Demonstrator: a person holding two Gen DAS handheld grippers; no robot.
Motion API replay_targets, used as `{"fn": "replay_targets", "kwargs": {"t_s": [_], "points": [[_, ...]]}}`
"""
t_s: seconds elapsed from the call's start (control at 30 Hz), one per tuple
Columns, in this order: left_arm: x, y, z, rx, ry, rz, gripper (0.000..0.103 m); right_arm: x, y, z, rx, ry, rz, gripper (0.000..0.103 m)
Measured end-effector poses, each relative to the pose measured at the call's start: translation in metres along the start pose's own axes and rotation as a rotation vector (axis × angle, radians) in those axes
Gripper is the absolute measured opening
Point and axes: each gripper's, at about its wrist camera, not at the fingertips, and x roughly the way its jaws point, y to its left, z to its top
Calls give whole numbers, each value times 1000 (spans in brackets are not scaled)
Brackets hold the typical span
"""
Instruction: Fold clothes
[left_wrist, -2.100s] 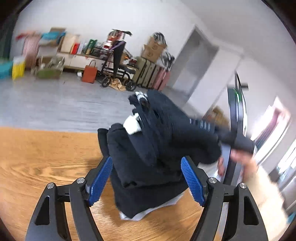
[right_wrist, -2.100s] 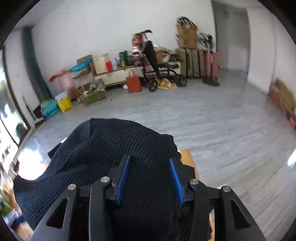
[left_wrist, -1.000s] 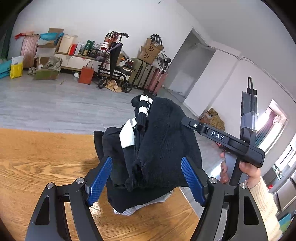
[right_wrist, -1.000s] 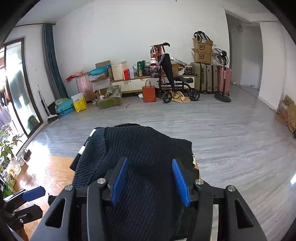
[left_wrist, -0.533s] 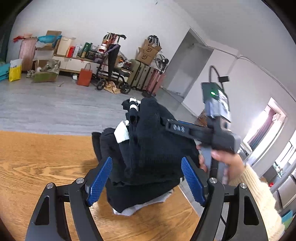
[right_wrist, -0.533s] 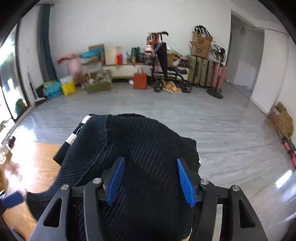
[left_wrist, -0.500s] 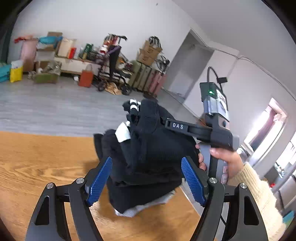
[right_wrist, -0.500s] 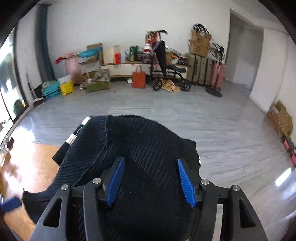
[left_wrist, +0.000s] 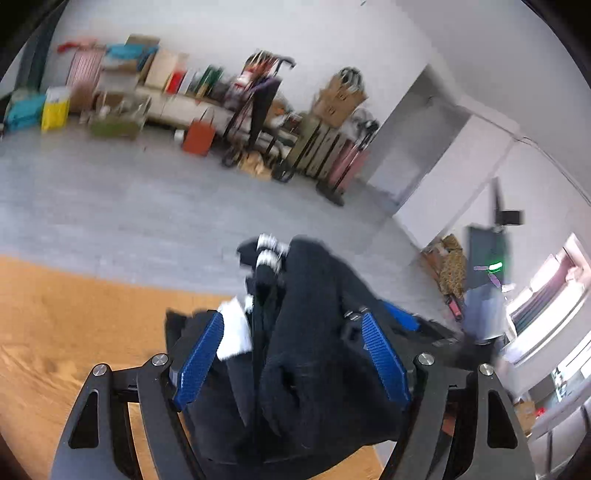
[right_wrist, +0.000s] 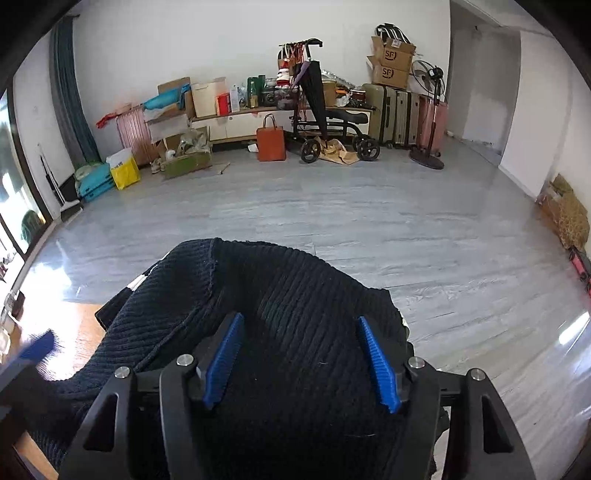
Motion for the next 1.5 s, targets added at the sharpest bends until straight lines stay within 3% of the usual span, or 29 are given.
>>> {"fn": "replay_targets", "kwargs": {"t_s": [0.23,0.37,0.47,0.57,0.63,0.73,0.83,1.17,1.33,1.5], "points": [[13,3,-11,41,27,8,79,12,-21,-3,60,16,44,71],[28,3,-10,60,137,31,89,18,-24,-4,64,19,46,72],[41,16,-6,-25,235,3,95,23,-27,-6,73,22,44,73],[41,13,-9,-8,229,32,101,24,-31,-9,96,15,41,74],[34,10,-13,-16,203,35,101,23,-32,-11,108,7,31,75],[13,20,-20,-129,194,-25,101,19,-30,-12,122,0,9,78],[-9,30,-26,-180,257,-97,101,9,-24,-12,120,4,-4,79],[-104,27,-8,-131,213,-122,101,-54,-14,-10,112,-39,74,80],[-115,3,-9,-73,234,-135,101,-85,-8,-12,90,-93,101,82],[-118,-20,-24,49,252,-85,102,-112,-3,-24,56,-116,95,82]]}}
